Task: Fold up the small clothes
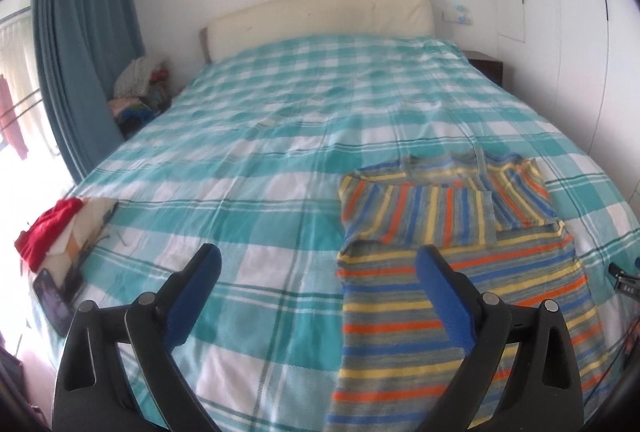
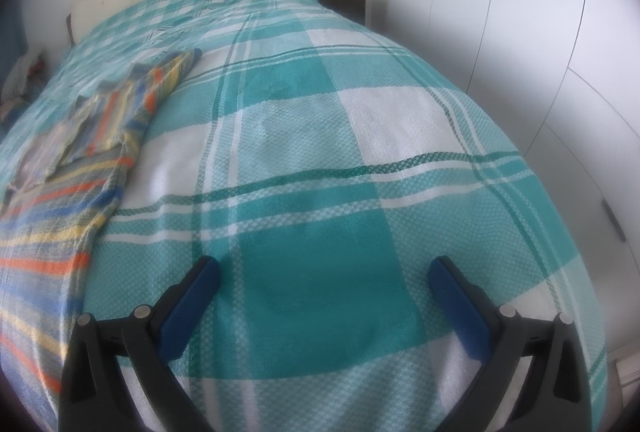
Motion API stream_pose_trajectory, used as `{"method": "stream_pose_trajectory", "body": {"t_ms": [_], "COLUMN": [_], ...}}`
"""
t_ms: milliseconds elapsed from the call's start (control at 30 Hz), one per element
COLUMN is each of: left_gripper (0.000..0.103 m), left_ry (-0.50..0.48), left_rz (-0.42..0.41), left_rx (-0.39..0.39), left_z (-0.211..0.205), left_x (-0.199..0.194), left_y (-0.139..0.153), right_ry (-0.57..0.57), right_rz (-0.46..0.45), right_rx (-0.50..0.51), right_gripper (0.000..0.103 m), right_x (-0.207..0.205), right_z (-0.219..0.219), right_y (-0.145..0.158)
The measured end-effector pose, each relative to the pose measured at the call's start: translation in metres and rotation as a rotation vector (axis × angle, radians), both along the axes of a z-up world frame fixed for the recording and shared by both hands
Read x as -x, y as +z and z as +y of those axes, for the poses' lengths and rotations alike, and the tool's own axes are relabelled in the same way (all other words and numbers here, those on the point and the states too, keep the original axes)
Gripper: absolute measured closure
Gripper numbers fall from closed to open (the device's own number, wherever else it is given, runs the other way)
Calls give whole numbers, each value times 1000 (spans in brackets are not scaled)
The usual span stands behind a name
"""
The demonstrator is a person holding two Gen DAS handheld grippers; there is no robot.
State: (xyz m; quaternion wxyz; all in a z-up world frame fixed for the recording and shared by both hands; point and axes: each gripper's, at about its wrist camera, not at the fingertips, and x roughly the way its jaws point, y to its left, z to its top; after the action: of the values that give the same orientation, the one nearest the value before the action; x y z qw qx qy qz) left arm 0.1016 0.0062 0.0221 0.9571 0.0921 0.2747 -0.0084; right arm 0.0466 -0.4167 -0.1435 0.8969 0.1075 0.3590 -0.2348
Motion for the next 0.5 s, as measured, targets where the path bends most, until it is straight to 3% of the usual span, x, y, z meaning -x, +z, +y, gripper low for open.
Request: {"method": "stream_pose_trajectory", "body": {"t_ms": [267,500], "left_gripper": [4,4], "left_ry": [31,31], "left_rz": [-24,-39], "left_rx": [16,14], "left_z": [14,16], "left_x": [16,23], "left_y": [2,3], "right_ry": [88,170], "right_rz": [-102,-121], "right_rx": [90,143], "right_gripper": [1,1], "right_x": [33,64], "right_z": [39,80], "right_y": [52,92]}}
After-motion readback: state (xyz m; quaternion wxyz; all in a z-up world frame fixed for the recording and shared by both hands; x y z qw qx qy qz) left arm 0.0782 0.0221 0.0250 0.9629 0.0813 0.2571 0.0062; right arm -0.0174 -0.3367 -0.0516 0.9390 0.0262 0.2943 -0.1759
